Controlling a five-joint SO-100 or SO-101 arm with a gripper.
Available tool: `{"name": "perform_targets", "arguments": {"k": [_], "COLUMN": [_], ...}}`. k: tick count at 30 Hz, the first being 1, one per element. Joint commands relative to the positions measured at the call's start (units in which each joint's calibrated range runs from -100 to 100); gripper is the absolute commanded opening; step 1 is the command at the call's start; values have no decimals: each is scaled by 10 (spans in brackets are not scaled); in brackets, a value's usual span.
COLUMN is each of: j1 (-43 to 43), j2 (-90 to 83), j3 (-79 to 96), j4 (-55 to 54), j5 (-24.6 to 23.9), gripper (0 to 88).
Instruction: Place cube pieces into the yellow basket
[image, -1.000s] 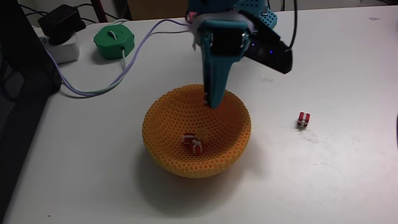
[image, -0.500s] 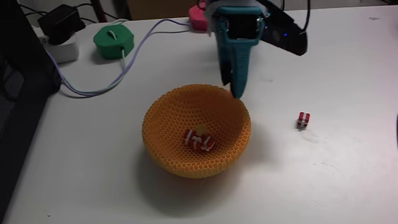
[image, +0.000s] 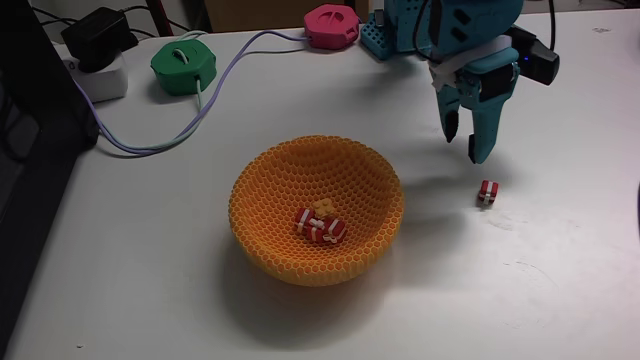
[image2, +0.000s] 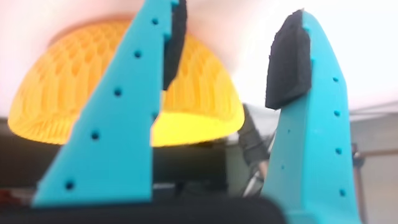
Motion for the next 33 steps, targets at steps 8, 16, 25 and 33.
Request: {"name": "perform_targets", "arguments": {"k": [8, 16, 25, 33], "j1": [-22, -77, -77, -44], "j2": [0, 27, 85, 125], "j3": [4, 8, -4, -37], "j4": [-28, -78, -128, -146], "j5": [5, -9, -2, 13], "gripper": [226, 227, 228, 225]}}
